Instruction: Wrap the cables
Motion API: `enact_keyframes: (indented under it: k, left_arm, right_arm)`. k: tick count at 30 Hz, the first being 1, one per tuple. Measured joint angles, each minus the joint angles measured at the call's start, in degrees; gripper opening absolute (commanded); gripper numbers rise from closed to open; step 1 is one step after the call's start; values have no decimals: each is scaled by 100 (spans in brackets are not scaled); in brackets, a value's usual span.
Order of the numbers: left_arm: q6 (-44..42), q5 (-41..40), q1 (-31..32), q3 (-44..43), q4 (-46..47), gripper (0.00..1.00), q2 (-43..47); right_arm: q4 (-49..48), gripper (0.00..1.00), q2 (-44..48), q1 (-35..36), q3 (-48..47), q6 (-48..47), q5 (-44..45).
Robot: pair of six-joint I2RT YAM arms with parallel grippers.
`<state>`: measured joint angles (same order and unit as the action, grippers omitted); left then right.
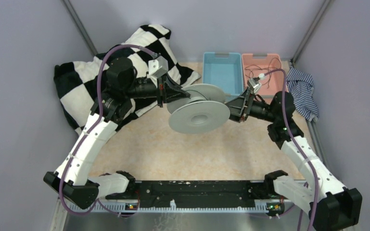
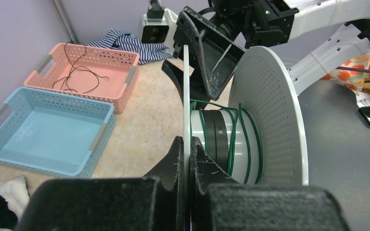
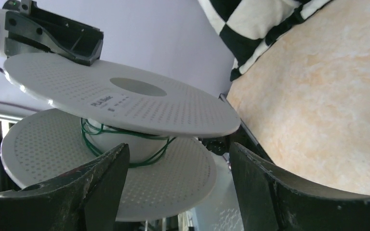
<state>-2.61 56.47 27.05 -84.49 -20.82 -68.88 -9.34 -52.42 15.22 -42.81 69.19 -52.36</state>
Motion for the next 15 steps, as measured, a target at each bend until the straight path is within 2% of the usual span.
enact_keyframes:
  k: [3,10,15]
  left_arm:
    - [39,72,0,7,26,0,0]
    - [103,87,0,42,160,0,2]
    - [133,57,0,79,251,0,2]
  right_arm:
    - [-240,68,-168,313,0,76,46]
    - [-481,27,-267,417,59,153,153]
    - [-590,10,-275,417,273,142,188]
